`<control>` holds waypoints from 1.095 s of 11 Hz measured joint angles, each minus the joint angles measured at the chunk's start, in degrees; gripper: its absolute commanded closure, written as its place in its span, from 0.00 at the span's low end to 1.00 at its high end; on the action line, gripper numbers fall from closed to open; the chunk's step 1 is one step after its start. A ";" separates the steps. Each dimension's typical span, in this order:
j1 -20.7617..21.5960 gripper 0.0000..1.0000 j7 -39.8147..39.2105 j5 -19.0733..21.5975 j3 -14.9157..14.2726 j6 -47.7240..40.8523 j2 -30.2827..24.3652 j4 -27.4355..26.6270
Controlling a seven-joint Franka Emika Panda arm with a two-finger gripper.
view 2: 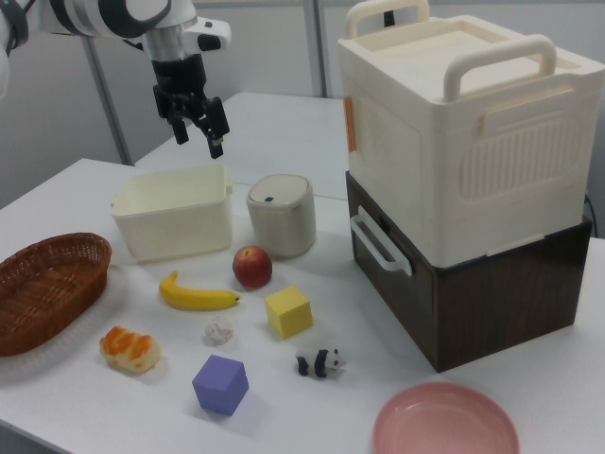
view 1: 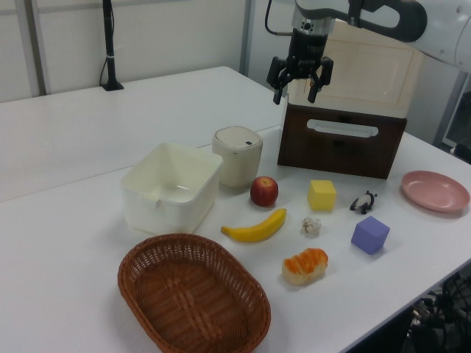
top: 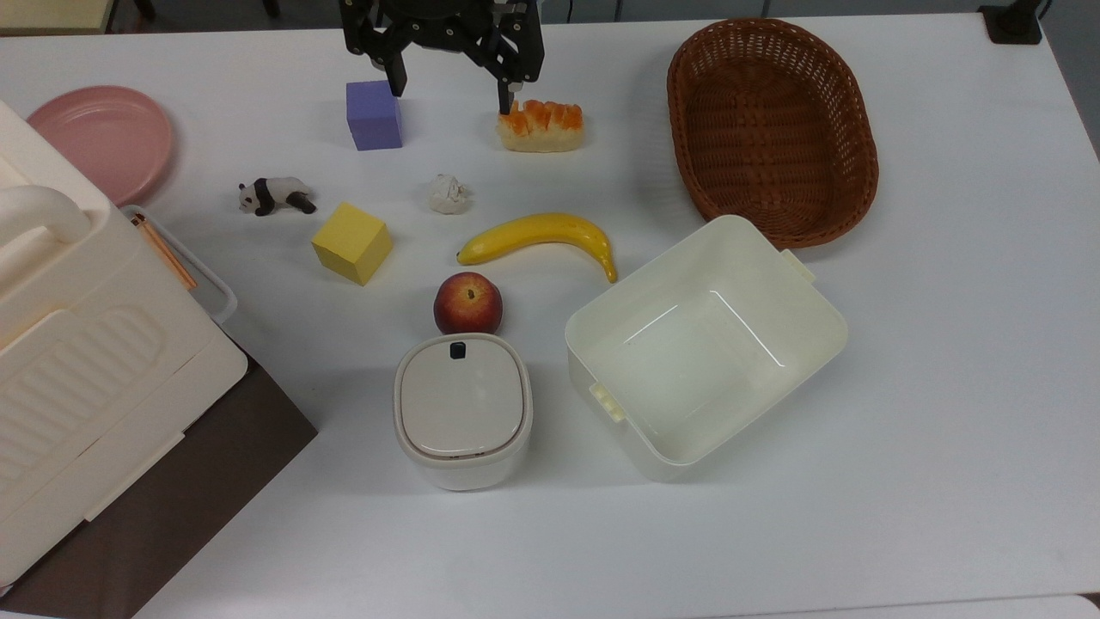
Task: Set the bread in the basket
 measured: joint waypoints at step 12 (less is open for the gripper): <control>0.05 0.00 -7.08 3.32 -0.52 1.43 -0.16 -0.17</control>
